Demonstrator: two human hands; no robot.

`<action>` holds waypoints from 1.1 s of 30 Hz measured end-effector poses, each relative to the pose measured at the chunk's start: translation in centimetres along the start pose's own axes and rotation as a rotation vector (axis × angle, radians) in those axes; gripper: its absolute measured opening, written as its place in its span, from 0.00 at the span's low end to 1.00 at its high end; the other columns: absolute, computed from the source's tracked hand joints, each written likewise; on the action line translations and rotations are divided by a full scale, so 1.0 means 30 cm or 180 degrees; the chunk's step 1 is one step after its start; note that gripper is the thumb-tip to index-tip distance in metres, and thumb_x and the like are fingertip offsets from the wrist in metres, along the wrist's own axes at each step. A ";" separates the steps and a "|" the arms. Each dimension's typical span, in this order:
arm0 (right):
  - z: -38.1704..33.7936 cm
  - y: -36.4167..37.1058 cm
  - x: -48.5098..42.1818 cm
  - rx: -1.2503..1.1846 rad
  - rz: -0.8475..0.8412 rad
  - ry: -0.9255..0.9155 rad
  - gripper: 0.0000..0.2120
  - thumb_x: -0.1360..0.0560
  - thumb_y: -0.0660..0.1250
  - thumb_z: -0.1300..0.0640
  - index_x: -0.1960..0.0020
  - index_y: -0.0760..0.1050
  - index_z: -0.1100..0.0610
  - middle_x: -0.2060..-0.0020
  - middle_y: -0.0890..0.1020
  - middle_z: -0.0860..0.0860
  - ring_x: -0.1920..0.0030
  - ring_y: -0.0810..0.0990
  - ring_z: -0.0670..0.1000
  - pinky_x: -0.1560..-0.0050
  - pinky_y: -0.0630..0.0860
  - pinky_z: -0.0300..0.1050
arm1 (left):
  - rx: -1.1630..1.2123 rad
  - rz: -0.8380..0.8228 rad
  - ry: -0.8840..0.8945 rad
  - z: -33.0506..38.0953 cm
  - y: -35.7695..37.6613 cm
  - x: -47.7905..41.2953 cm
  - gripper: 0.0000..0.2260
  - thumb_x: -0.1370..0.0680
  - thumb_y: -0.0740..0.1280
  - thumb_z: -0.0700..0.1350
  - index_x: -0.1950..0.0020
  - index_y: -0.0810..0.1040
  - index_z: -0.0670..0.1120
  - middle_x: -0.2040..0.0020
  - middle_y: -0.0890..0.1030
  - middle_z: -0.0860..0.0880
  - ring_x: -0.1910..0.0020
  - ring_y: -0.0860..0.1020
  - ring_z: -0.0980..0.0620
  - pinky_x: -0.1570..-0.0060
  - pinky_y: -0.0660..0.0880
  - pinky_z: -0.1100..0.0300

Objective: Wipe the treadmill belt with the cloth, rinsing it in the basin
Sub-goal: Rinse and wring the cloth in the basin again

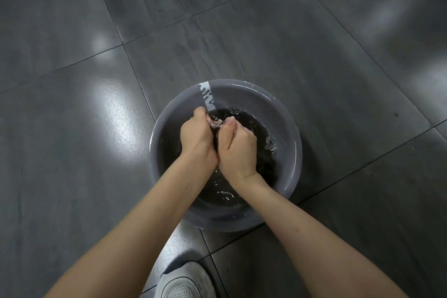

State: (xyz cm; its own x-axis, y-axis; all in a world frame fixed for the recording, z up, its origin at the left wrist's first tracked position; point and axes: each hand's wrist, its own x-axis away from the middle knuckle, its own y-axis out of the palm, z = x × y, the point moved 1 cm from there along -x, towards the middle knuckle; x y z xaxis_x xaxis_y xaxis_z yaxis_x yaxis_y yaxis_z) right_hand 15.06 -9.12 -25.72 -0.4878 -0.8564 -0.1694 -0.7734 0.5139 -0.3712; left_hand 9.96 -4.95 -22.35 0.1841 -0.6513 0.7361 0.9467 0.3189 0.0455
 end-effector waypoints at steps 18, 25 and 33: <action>-0.004 -0.184 -0.057 -0.0593 -0.1330 0.2593 0.13 0.25 0.66 0.46 0.47 0.77 0.54 0.53 0.83 0.48 0.50 0.80 0.48 0.46 0.77 0.48 | -0.1530 -0.1157 -0.0736 0.094 0.005 -0.007 0.11 0.24 0.65 0.56 0.50 0.81 0.52 0.54 0.82 0.50 0.58 0.81 0.52 0.61 0.76 0.57; -0.229 -0.312 -0.033 -0.1123 -0.0470 0.3512 0.02 0.23 0.65 0.55 0.54 0.76 0.52 0.53 0.82 0.52 0.48 0.80 0.53 0.44 0.76 0.53 | -0.2649 -0.0947 -0.0989 0.243 0.049 0.171 0.10 0.23 0.66 0.51 0.43 0.75 0.51 0.46 0.78 0.49 0.48 0.77 0.49 0.60 0.75 0.53; -0.591 -0.893 -0.146 -0.2025 0.0662 0.3557 0.03 0.23 0.66 0.59 0.54 0.75 0.52 0.53 0.82 0.53 0.51 0.81 0.51 0.47 0.78 0.49 | -0.3118 -0.1867 -0.0855 0.375 0.424 0.703 0.14 0.25 0.69 0.44 0.39 0.76 0.45 0.46 0.82 0.45 0.50 0.81 0.49 0.59 0.79 0.56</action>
State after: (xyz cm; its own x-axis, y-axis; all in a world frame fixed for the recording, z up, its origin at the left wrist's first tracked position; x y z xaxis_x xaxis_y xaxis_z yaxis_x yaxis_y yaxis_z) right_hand 30.74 -18.23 1.15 -0.4538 -0.4119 0.7902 -0.5480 0.8282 0.1170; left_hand 22.92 -6.87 1.35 -0.2990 -0.3189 0.8994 0.6886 -0.7246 -0.0280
